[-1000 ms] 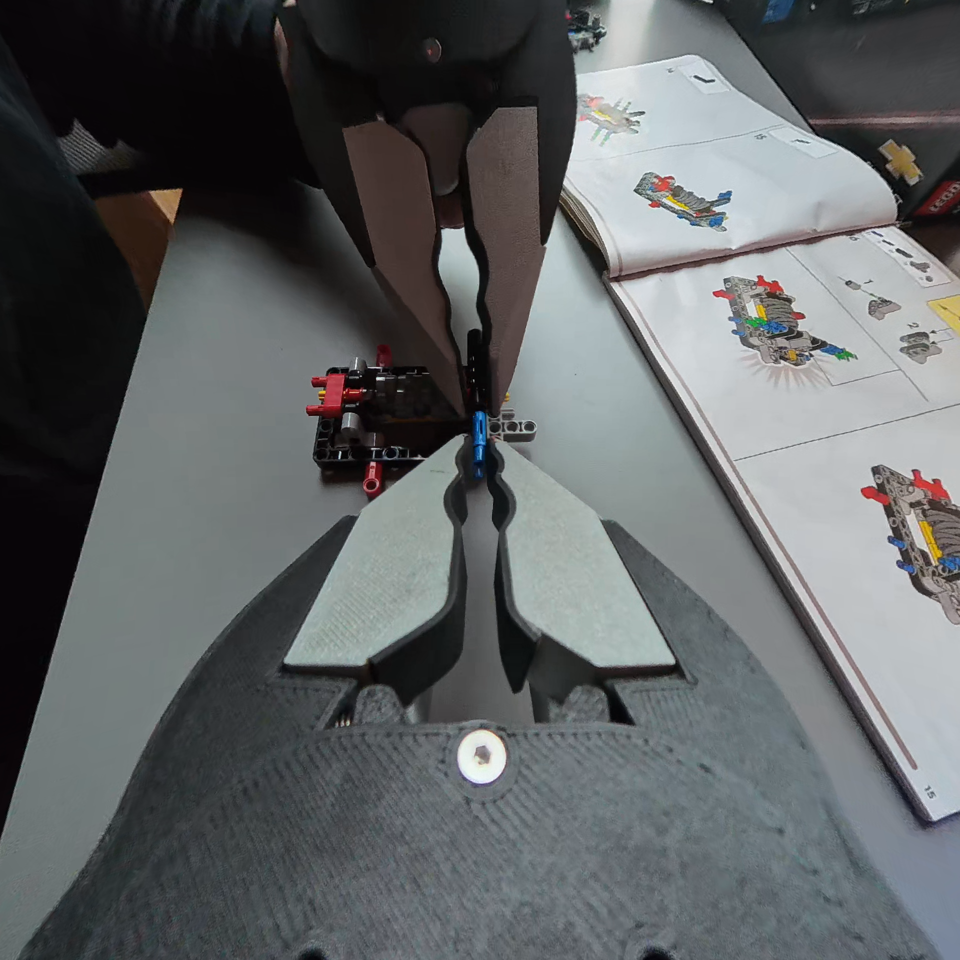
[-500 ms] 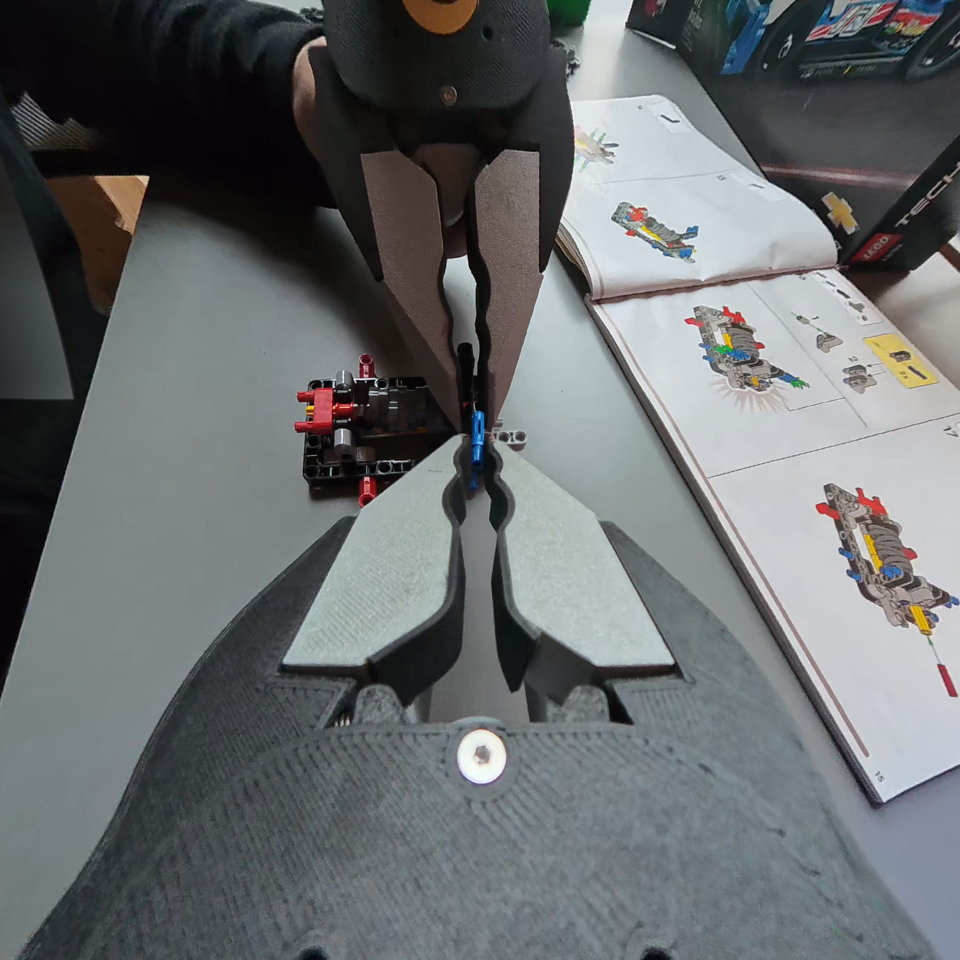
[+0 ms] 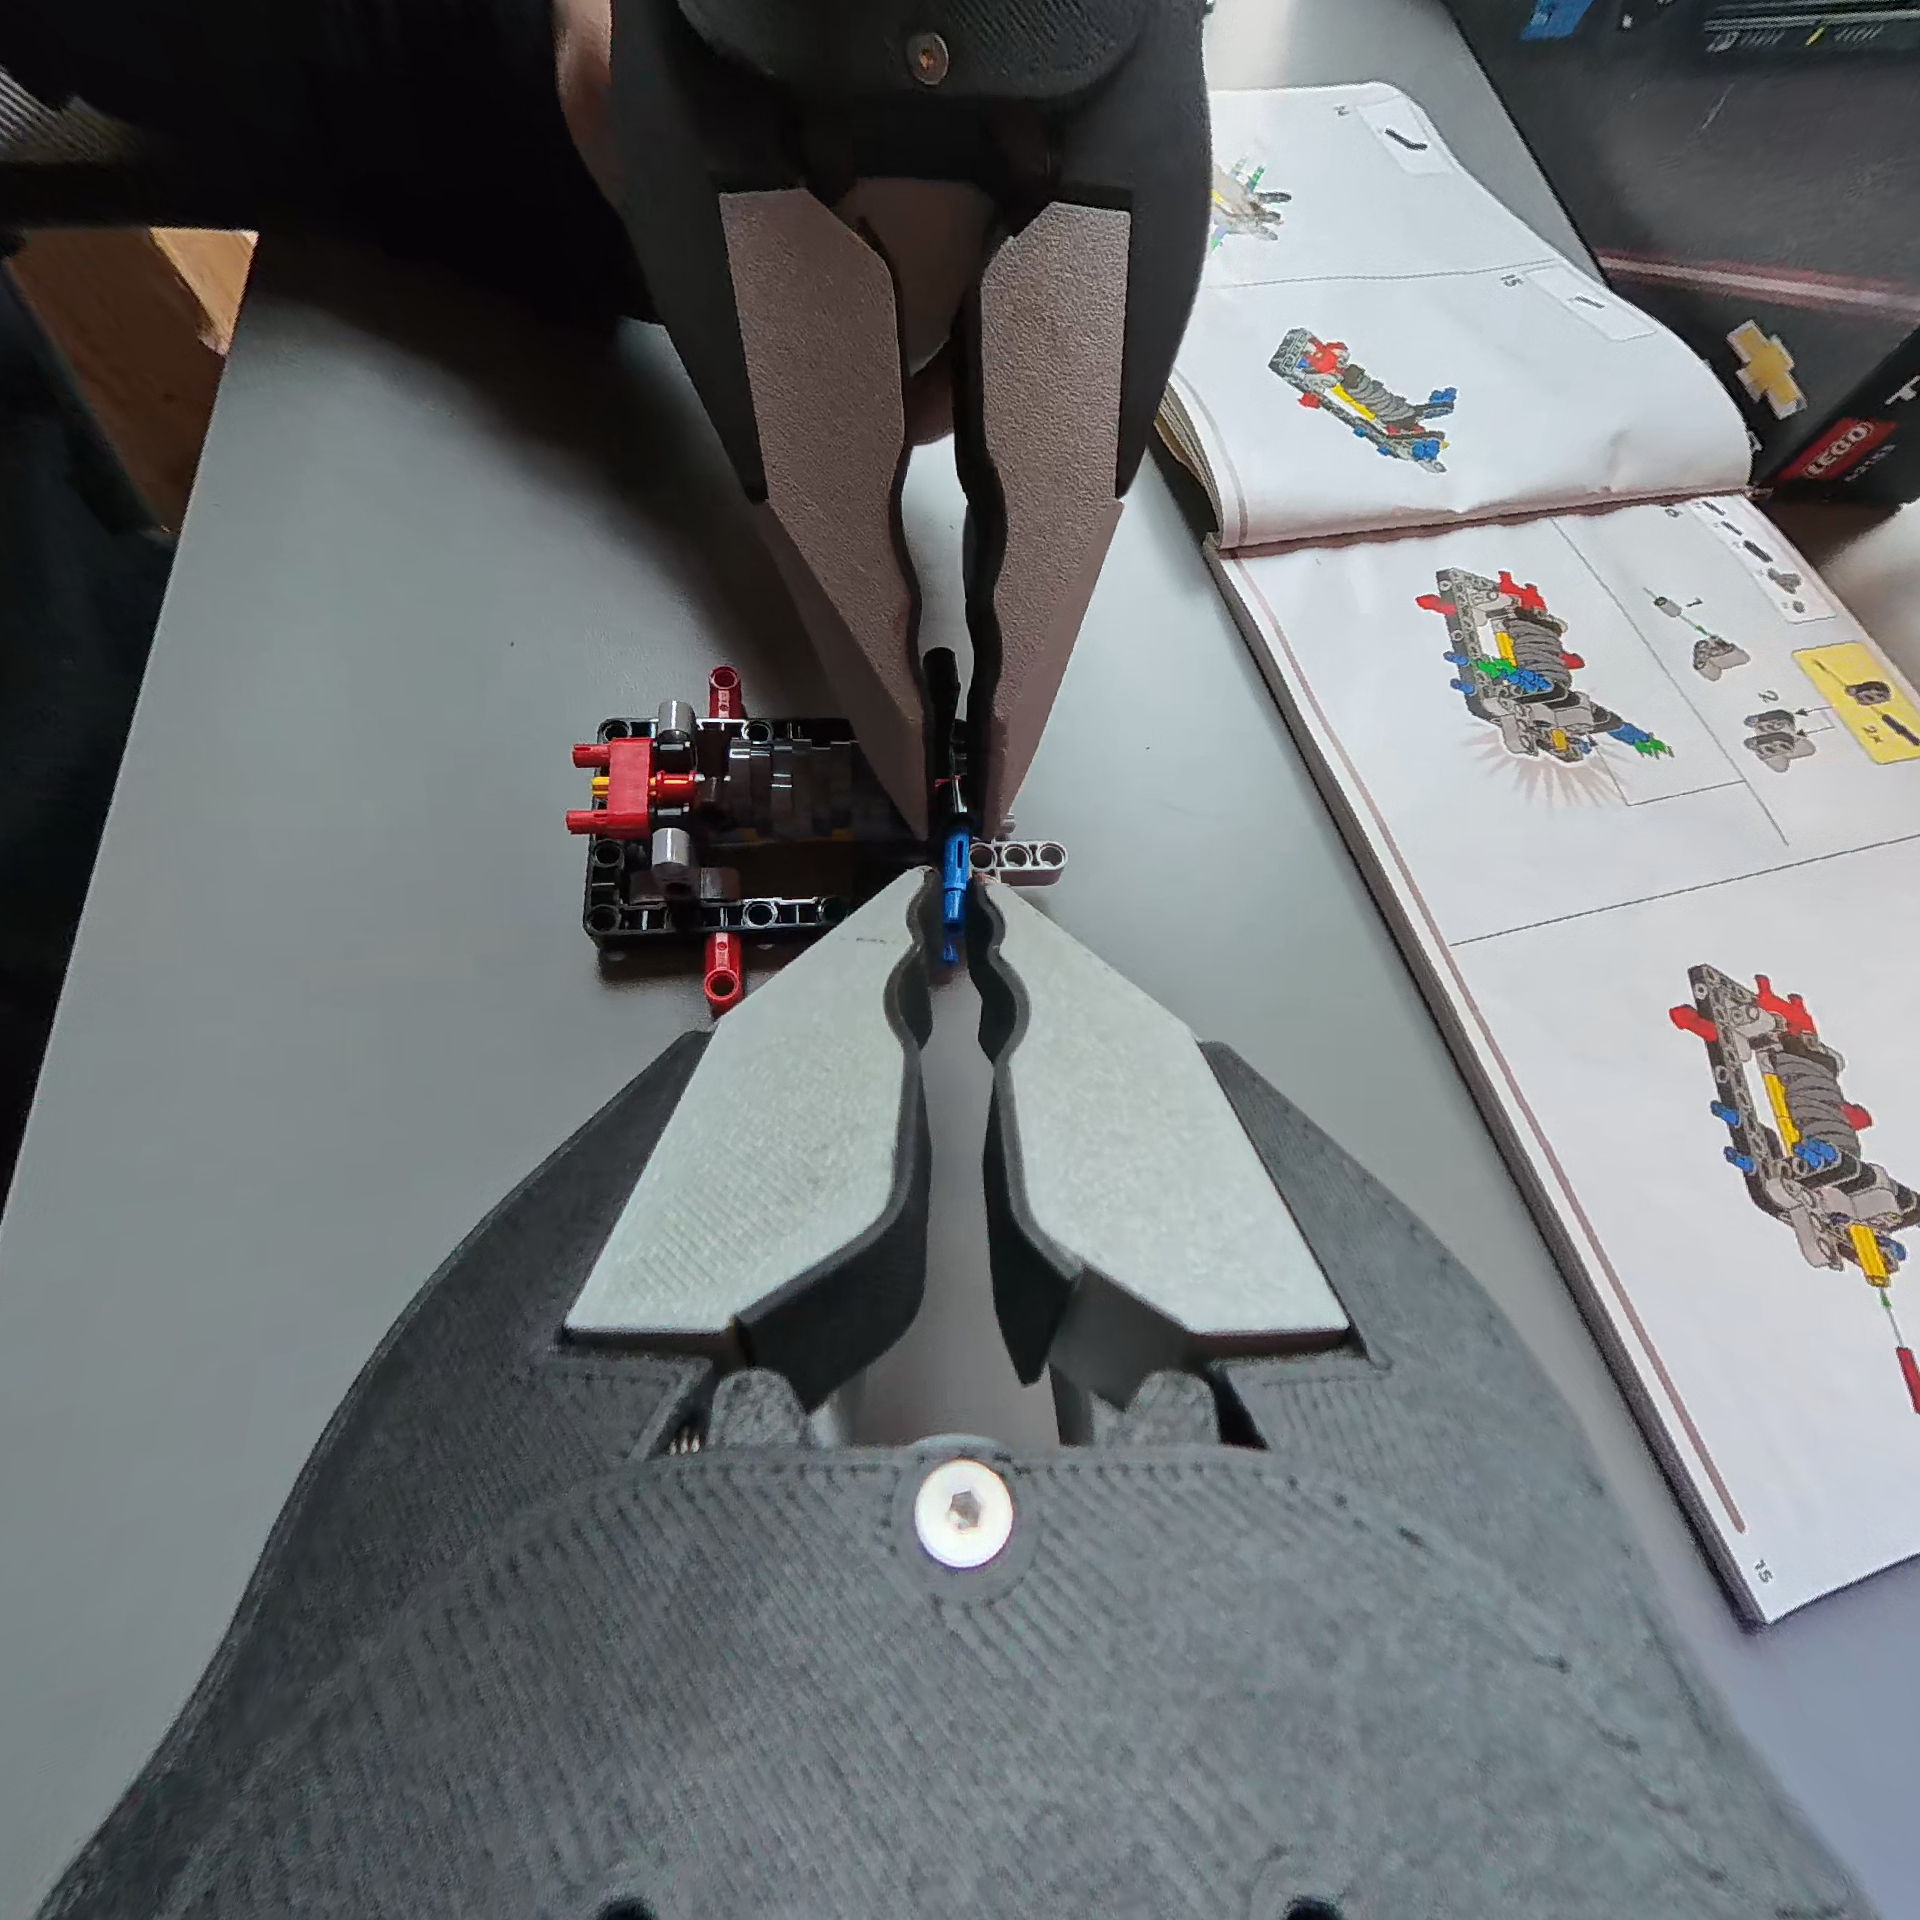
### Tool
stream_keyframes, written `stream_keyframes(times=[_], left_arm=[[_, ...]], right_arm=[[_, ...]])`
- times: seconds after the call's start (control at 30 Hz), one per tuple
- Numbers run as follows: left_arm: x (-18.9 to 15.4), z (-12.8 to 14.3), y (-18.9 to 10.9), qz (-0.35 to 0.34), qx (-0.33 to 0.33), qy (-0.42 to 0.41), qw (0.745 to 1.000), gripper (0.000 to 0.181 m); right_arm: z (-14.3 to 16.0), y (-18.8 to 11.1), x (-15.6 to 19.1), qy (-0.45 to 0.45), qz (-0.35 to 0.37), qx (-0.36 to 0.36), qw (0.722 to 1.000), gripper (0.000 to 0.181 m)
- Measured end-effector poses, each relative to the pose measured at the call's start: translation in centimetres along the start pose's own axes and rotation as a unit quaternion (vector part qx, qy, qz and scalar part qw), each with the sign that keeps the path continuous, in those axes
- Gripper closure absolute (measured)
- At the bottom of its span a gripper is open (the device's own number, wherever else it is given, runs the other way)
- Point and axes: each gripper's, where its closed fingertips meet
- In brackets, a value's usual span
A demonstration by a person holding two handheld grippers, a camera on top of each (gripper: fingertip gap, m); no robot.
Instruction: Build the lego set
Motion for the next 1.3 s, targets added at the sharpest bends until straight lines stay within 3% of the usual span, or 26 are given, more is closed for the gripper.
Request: stream_keyframes(times=[0.7, 1.3], left_arm=[[-0.11, 0.15, -0.08, -0.002, 0.016, 0.011, 1.000, 0.176], [-0.58, 0.28, -0.30, 0.036, -0.002, 0.009, 0.999, 0.176]], right_arm=[[-0.60, -0.05, 0.07, -0.045, 0.020, -0.004, 0.999, 0.180], [-0.53, 0.27, 0.48, -0.100, -0.037, -0.042, 0.993, 0.181]])
Point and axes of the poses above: each gripper's, where its closed fingertips meet, y out along the fingers, z out of its underside, x = y × z across the jaws, and after that the axes turned 4 degrees about -z, right-handed
